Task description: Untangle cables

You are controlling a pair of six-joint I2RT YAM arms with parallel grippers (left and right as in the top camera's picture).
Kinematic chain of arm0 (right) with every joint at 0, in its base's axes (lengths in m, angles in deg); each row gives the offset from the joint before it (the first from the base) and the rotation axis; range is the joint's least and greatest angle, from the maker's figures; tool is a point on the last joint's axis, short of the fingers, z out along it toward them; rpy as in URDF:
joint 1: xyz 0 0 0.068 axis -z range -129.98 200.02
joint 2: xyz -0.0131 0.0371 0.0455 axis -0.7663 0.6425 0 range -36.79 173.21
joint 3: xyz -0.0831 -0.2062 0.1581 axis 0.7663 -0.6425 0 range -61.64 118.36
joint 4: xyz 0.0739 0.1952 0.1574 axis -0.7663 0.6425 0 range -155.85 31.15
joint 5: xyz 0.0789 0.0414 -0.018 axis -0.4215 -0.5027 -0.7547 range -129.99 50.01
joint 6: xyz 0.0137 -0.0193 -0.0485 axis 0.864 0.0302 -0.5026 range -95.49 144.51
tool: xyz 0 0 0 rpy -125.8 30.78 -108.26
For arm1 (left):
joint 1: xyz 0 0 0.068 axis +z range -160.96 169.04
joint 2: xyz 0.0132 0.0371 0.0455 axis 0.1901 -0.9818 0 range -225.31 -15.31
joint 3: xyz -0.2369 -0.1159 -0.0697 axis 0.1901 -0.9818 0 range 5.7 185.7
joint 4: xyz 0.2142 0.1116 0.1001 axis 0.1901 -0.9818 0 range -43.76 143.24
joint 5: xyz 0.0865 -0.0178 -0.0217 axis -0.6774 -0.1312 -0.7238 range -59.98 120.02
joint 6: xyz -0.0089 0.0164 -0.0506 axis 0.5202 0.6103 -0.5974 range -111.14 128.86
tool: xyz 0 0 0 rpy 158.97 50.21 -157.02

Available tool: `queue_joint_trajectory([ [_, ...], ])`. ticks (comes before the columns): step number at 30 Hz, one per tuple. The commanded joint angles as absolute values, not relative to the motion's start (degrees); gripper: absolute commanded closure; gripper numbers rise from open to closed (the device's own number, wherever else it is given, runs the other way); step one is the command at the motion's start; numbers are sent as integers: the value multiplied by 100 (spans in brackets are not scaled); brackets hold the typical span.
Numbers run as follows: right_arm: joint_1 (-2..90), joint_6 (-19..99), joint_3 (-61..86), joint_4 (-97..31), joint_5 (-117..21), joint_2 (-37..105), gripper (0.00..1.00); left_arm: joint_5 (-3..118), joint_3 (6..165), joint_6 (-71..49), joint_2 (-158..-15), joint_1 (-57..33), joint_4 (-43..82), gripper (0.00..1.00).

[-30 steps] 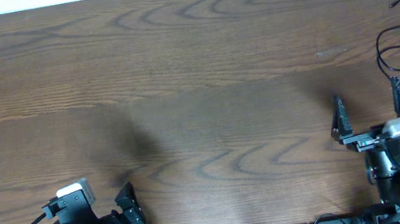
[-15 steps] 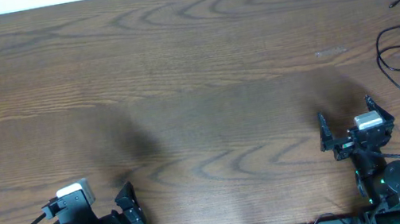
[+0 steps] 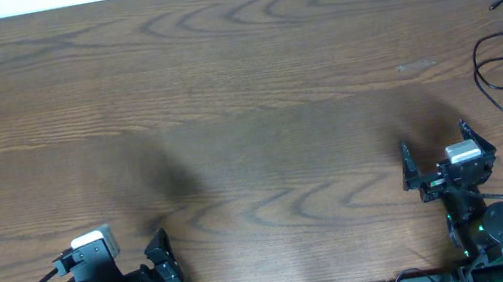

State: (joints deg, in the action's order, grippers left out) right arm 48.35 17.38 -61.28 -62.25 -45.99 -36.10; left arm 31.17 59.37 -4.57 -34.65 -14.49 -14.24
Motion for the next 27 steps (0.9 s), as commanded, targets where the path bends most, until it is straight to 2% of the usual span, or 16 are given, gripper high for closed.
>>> queue_joint_trajectory([
  [1,4874,1674,-6132,-6201,-4636,-3647,1,3088,5922,-385,-3430,-1440,-1422,2],
  [5,4874,1674,-6132,-6199,-4636,-3647,1,3088,5876,-383,-3421,-1440,-1415,2],
  [9,4874,1674,-6132,-6199,-4636,-3647,1,3001,5041,-339,-3194,-1438,-720,2],
  [13,4874,1674,-6132,-6199,-4636,-3647,1,3069,3330,-341,-2324,-1311,1358,2],
  [19,4874,1674,-6132,-6201,-4636,-3647,1,3040,2208,-337,-1537,-1252,2890,2],
  [27,4874,1672,-6132,-6199,-4636,-3647,1,2890,1131,109,-1541,-1245,5535,2],
])
